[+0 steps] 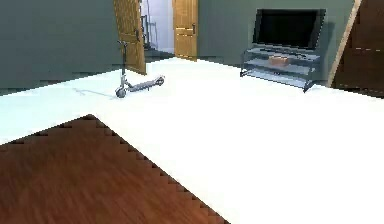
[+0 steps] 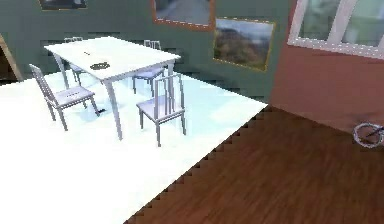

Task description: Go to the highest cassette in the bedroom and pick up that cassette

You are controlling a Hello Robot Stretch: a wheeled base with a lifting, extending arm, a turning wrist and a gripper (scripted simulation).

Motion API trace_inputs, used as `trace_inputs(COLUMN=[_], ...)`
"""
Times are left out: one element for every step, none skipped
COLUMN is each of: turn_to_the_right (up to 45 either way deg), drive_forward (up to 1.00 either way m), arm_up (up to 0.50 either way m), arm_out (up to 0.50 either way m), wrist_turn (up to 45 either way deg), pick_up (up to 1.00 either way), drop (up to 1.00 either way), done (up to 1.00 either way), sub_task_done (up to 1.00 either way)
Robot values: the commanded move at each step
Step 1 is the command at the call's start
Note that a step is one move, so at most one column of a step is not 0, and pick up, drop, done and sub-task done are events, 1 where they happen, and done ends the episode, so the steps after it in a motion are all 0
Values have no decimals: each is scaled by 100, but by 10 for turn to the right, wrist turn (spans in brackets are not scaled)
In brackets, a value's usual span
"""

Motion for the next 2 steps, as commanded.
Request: trace_inputs(turn_to_the_right=[0,0], drive_forward=[100,100], arm_up=[0,0], arm_out=[0,0], wrist_turn=[0,0], pick_up=[0,0], drop=[0,0], done=[0,0], sub_task_done=[0,0])
